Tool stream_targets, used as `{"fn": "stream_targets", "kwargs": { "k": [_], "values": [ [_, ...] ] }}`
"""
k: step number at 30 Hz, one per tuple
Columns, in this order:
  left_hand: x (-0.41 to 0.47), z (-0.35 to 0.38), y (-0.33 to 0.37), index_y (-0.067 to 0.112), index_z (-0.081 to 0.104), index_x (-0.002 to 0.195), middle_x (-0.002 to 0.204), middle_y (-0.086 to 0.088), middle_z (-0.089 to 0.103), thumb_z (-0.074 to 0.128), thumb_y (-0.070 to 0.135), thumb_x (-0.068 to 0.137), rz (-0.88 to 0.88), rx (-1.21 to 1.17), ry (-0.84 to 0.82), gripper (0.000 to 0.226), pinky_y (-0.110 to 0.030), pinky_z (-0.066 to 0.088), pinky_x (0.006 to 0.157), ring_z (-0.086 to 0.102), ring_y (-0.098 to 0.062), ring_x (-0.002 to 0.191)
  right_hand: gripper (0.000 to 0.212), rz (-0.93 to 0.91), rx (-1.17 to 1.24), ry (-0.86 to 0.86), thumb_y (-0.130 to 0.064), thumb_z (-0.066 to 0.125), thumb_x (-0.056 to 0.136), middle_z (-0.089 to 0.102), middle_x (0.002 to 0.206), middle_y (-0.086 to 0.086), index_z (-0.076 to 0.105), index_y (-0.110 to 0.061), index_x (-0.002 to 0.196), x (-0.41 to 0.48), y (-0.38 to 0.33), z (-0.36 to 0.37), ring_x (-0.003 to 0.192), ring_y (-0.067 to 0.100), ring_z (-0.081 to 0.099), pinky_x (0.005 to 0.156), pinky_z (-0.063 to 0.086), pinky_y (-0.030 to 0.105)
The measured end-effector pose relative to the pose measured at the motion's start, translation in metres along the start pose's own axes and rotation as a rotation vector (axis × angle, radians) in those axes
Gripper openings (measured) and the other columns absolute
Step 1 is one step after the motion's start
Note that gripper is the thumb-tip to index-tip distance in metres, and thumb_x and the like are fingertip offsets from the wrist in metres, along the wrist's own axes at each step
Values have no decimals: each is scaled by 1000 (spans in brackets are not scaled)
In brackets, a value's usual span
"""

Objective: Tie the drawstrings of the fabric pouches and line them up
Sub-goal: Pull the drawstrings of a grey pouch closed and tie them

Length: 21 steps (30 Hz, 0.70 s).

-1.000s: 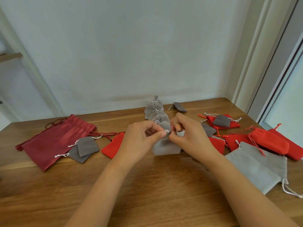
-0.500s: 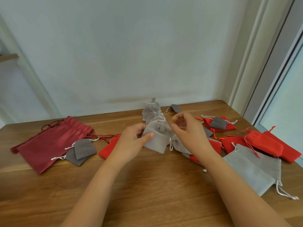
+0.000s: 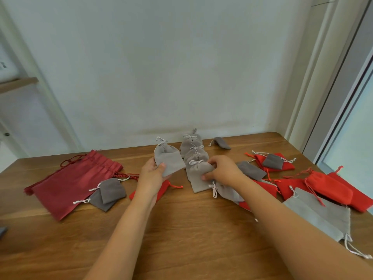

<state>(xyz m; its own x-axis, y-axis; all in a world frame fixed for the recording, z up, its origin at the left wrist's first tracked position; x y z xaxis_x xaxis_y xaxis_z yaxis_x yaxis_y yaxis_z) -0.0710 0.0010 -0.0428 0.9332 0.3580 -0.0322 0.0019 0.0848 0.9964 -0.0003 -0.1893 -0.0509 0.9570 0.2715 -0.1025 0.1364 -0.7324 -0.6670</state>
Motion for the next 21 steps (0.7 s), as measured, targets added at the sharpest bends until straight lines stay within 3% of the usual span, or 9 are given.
{"fn": "stream_targets", "kwargs": {
  "k": [3,5,9,15,18,21],
  "values": [
    [6,6,4,14,54,121,107,-1,63,38,1,101,-6,-16,-13,29,-19,51,76,61,-6,93,38,-82,143,-72,-33,80,76,69,100,16,70,-4,98,1,3,-2,84,17,60,74,46,33],
    [12,13,7,14,57,117,108,-2,64,37,0,101,-10,-4,-46,29,-21,52,76,62,-7,94,39,-114,148,-116,-39,79,76,70,98,5,70,-12,102,-1,4,-8,88,11,61,80,49,30],
    [24,22,12,19,58,116,110,0,66,38,0,101,-16,26,-84,31,-21,52,79,63,-8,98,57,-107,-80,-288,-42,85,67,61,111,-12,58,-28,115,-8,10,-35,104,6,57,93,48,28],
    [31,27,6,18,60,111,104,4,67,36,-1,100,14,-57,-24,32,-15,54,69,63,-4,94,61,-165,-358,-509,-37,86,66,58,116,-12,56,-30,118,-11,11,-55,108,9,54,94,48,31],
    [35,29,6,19,63,102,100,4,68,39,-3,98,-7,-69,-20,33,-17,53,68,64,-9,94,49,-268,-522,-485,-27,84,69,59,101,-12,58,-28,110,-8,9,-48,95,12,55,83,50,29],
    [41,28,8,17,63,97,97,3,68,42,-5,96,-44,-96,-10,31,-17,53,68,64,-8,90,30,-313,-490,-441,-21,78,77,60,94,-10,63,-27,102,-6,3,-52,91,12,56,76,46,25]
  ]
}}
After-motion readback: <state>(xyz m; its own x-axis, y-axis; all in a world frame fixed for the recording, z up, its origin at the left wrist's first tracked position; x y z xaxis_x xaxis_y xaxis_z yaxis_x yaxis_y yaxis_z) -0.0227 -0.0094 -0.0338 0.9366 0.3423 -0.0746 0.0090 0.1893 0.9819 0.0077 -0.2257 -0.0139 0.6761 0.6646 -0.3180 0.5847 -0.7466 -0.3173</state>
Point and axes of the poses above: each hand's wrist, its own x-axis towards the middle knuckle, its own z-axis out of the palm, y = z × x, the point moved 3 cm from there along x, towards the middle knuckle
